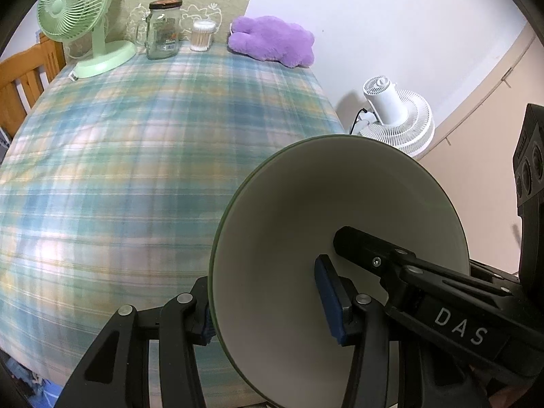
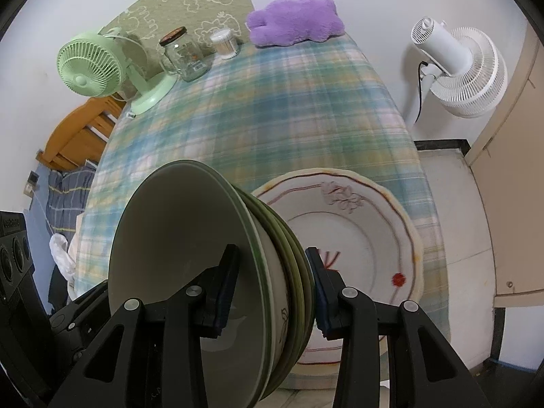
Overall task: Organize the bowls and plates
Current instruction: 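Lift the nested bowls with both grippers and carry them over the plate stack, then lower the nested bowls onto the red-rimmed plate and open both grippers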
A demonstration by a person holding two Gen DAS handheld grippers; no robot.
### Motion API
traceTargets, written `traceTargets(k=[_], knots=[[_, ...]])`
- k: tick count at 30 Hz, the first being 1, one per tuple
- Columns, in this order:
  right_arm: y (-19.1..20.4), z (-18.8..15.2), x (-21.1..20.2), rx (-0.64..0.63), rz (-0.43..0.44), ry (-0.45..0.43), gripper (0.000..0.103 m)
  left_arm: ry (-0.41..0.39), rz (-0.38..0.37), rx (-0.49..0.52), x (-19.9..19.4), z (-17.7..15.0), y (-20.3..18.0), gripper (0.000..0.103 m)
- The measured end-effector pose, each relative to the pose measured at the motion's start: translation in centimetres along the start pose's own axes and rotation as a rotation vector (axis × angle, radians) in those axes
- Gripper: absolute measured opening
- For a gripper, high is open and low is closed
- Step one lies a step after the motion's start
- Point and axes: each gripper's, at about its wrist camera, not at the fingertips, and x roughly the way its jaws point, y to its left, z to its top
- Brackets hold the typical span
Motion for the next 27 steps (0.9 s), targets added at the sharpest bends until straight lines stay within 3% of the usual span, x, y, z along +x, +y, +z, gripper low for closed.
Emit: traceTargets(k=[17,27], knots=[[-5.0,0.8,2.3,-0.023,-0.006,0.083,0.043,0.061,0.017,-0.070,4.3,-0.4,-2.7,0.047],[-6.0,1.6,2.7,-0.029,-0.006,0.079,0.043,0.027,0.050,-0.053,4.8,0.1,-3.9,0.045]])
